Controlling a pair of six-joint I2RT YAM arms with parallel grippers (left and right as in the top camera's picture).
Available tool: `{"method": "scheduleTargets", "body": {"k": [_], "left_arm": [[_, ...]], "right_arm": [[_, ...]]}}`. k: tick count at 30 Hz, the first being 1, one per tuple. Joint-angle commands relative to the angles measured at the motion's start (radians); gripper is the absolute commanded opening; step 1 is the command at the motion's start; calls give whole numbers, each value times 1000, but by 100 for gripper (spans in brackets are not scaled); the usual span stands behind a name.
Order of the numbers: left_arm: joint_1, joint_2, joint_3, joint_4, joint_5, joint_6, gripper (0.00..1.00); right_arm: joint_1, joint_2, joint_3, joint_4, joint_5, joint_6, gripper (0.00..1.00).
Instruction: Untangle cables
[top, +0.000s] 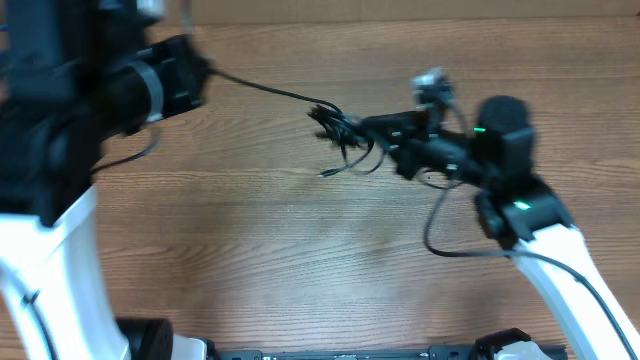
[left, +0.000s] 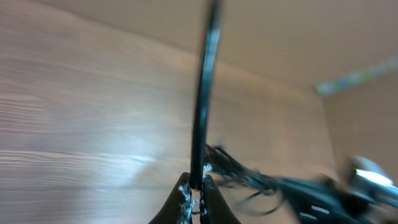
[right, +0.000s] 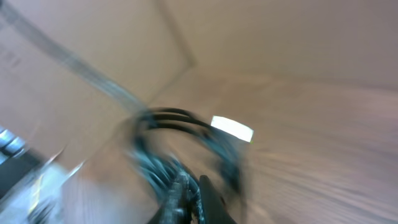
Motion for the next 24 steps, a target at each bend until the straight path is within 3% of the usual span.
{"method": "scheduleTargets", "body": {"k": [1, 7, 16, 17, 18, 19, 21, 24], "left_arm": [[182, -150, 28, -13, -130, 66, 4], [356, -207, 28, -45, -31, 113, 4], [351, -125, 28, -34, 199, 108, 4], [351, -119, 28, -33, 208, 108, 4], [351, -113, 28, -33, 212, 108, 4], [351, -110, 28, -33, 218, 108, 4], [344, -105, 28, -26, 219, 104, 4], [339, -101, 28, -1, 230, 103, 4]], "right_arm": [[-143, -73, 24, -52, 32, -27, 4], [-317, -100, 24, -107, -82, -55, 4], [-133, -100, 24, -113, -85, -51, 4], [-114, -100, 24, -117, -85, -51, 27], [-91, -100, 24, -123, -85, -51, 66], [-68, -100, 24, -130, -85, -52, 86], [-20, -100, 24, -140, -90, -56, 99], [44, -100, 24, -134, -96, -60, 100]]}}
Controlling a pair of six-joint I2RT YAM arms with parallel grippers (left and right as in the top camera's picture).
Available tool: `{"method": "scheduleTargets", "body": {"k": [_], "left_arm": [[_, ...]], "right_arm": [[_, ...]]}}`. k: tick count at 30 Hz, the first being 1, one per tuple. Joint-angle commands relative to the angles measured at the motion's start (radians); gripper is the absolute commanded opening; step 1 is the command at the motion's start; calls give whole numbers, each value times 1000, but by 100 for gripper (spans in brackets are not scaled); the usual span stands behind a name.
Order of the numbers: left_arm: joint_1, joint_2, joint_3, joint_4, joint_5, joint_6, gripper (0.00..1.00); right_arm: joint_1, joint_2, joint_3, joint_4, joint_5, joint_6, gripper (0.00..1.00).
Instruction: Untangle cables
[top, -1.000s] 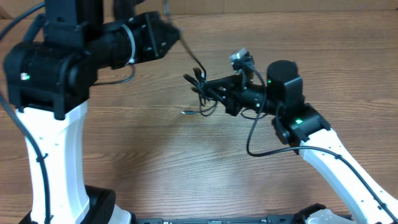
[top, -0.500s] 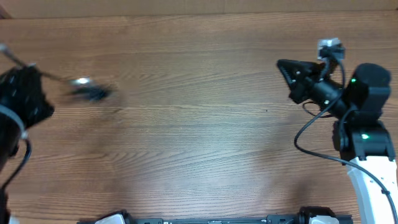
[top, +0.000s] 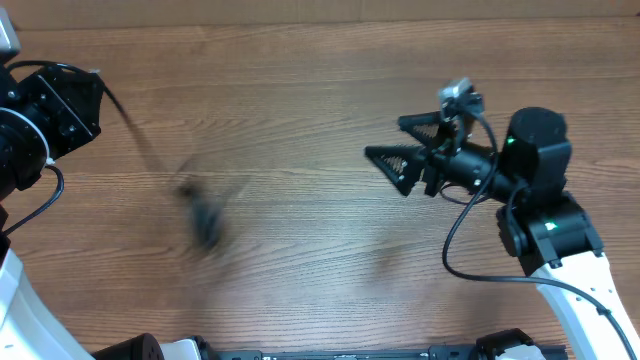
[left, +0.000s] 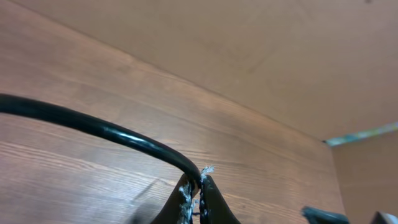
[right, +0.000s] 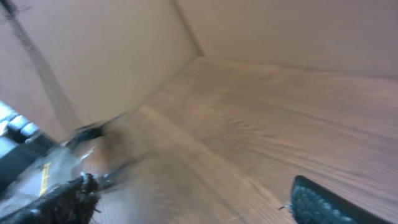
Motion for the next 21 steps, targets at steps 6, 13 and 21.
{"method": "scheduleTargets", "body": {"k": [6, 13, 21], "left_arm": [[-57, -2, 8, 92, 116, 16, 4], [-224, 55, 7, 124, -11, 69, 4], [-460, 156, 7, 147, -248, 39, 4]], "right_arm": [[146, -8, 20, 13, -12, -8, 100], [199, -8, 20, 13, -11, -25, 93], [208, 3, 20, -32, -5, -34, 92]]}}
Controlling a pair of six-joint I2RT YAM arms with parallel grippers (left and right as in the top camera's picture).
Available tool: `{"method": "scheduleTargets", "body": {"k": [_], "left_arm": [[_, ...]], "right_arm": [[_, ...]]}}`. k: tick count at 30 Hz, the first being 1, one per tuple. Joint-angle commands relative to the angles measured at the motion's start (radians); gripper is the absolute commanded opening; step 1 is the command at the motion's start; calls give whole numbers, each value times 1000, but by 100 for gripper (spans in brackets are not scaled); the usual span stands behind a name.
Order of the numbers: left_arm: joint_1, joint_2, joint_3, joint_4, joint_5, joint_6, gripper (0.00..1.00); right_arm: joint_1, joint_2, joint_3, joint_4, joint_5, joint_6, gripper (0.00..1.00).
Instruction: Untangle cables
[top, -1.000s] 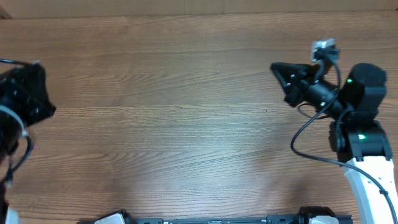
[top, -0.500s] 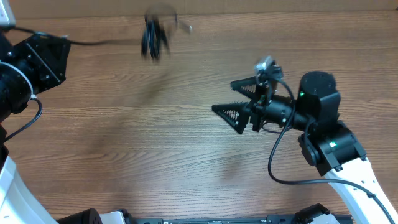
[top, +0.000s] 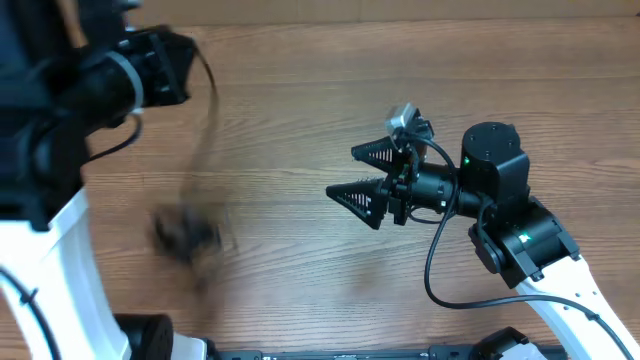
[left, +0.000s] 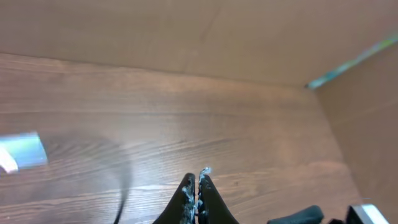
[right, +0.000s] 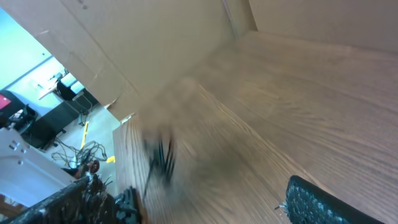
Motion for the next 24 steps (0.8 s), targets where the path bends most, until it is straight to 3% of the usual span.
{"method": "scheduleTargets", "body": {"k": [1, 12, 14, 15, 16, 18, 20, 24], "left_arm": [[-85, 36, 7, 23, -140, -14, 4], [-139, 80, 7, 31, -148, -45, 4], [-142, 82, 7, -19, -149, 0, 16], [-154, 84, 7, -64, -143, 127, 53], [-167, 86, 7, -90, -132, 222, 79], [-206, 87, 7, -163, -100, 456, 100], [-258, 87, 7, -207, -104, 596, 100], [-323, 68, 8, -63, -156, 563, 100]], "right_arm": [[8, 8, 20, -26, -2, -13, 92], [21, 47, 20, -127, 3, -64, 91], [31, 47, 20, -148, 36, -64, 95], [39, 47, 20, -174, 103, -65, 99], [44, 47, 20, -185, 143, -65, 100], [48, 47, 20, -190, 191, -65, 100], [48, 47, 20, -181, 193, -74, 100], [48, 46, 22, -166, 193, -80, 100]]}}
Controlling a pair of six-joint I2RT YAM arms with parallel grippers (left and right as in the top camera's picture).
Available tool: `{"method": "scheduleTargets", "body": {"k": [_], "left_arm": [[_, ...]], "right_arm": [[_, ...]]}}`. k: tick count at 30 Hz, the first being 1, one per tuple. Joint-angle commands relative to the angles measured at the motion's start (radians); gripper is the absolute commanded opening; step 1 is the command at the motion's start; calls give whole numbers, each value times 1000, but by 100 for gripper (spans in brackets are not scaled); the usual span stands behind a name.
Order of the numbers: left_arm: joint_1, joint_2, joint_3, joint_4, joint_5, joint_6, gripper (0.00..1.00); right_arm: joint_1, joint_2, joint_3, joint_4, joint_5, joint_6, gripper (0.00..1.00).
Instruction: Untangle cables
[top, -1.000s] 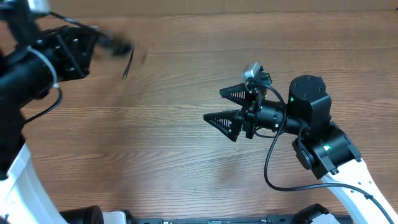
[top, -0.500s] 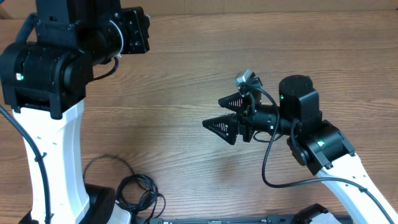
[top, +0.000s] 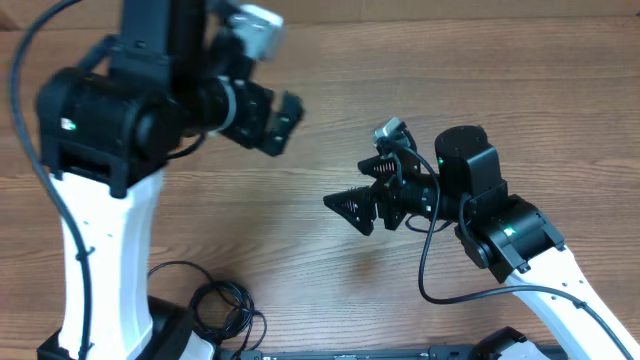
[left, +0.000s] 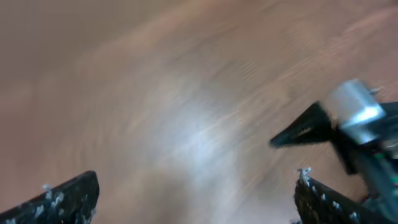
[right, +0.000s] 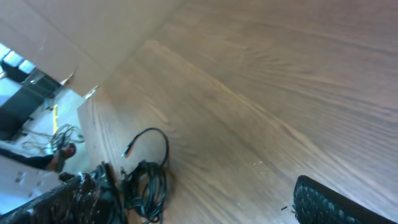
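The black cable bundle (top: 215, 305) lies coiled on the wooden table (top: 330, 60) at the front left, beside the left arm's base. In the right wrist view the cable bundle (right: 148, 182) shows with one loose end curling away. My left gripper (top: 280, 122) hangs open and empty over the table's middle left; in the blurred left wrist view the left gripper (left: 196, 199) has its fingers far apart. My right gripper (top: 345, 185) is open and empty over the middle, far from the bundle. In the right wrist view the right gripper (right: 205, 202) points towards the bundle.
The left arm's white column (top: 100, 250) stands between the bundle and the table's left edge. Cardboard walls (right: 74, 37) close the table's far side. The right arm's own black cable (top: 430, 270) loops beside its wrist.
My left gripper was shut on the cable with the bundle hanging low at the left; now it is open, nearer the middle, and the bundle lies at the front left.
At first both grippers were shut on the tangle, stretched between them over mid-table. Then the right gripper was open and empty while the left held the cable, the bundle dangling at the left. Now both are open and the bundle rests by the left arm's base.
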Motion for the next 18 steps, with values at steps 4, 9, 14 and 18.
{"method": "scheduleTargets", "body": {"k": [4, 9, 14, 18], "left_arm": [[-74, -37, 8, 454, -135, -40, 100], [-74, -35, 8, 782, -252, -144, 100], [-78, -78, -92, 751, -370, -54, 100], [-72, -229, -405, 840, -422, -46, 100]], "right_arm": [[6, -6, 22, 4, 38, -19, 100], [6, -8, 22, 2, 39, -20, 100], [6, -7, 22, 11, 50, -20, 100], [6, -8, 22, 13, 85, -20, 100]]}}
